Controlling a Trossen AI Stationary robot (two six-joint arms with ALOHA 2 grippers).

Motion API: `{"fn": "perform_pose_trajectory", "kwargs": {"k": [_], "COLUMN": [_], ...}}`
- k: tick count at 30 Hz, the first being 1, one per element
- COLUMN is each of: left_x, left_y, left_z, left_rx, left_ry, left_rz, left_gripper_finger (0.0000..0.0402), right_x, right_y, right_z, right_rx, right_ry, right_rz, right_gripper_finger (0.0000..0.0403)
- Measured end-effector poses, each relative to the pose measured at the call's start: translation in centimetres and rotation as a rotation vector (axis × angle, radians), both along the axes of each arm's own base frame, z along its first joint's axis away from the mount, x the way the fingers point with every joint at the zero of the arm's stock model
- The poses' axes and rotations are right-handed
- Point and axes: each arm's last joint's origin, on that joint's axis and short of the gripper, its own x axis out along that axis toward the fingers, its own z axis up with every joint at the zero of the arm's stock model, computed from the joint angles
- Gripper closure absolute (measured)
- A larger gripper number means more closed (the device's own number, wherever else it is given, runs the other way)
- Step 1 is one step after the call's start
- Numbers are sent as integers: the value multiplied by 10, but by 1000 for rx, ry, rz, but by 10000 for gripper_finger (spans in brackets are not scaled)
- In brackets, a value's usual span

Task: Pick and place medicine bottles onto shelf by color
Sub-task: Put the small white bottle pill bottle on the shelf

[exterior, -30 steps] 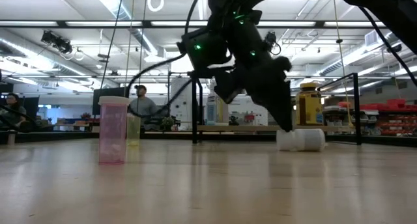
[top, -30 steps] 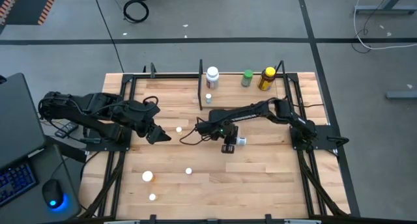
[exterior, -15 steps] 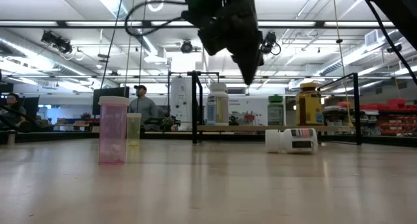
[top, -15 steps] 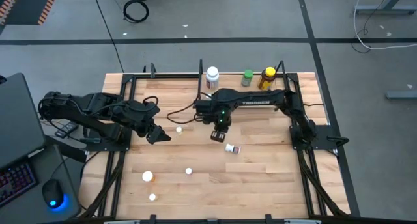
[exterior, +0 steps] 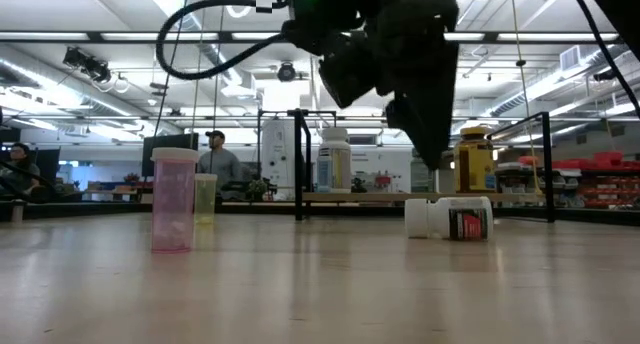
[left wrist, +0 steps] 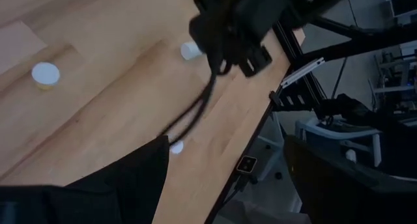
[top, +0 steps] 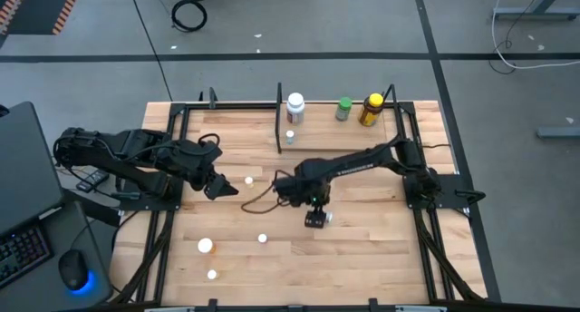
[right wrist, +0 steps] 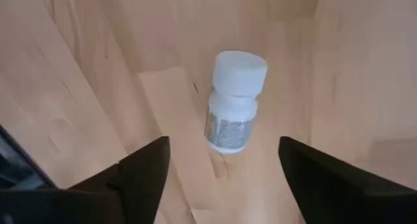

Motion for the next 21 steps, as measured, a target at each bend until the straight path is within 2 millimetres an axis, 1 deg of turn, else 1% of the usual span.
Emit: {"fn": "perform_pose_trajectory", "kwargs": {"k": [4,8,12,16,19,21], "left_x": [0,0,0,0,0,0], "left_y": [0,0,0,0,0,0], "left_z": [0,0,0,0,0,0], "left_rx": [7,2,2,6,8,9], "left_ry": [-1,-1,-1,-1,-2,-2], "left_rz": [11,15,14,11,9,9], "left_gripper_finger": [95,95,95,95,95,95], "right_x": [5,8,6,-3,-8,-7], "right_y": [5,5,5,5,4,4], "right_z": [-9,-17,-32,-48,-55,-56], "right_rx": [-4,-5,-4,-7,-16,-13], "right_ry": [-53,-88,-98,-49,-16,-34], "right_rz": [-51,-91,-104,-125,-125,-126], "right_gripper_finger": [101,113,128,134,135,135]}}
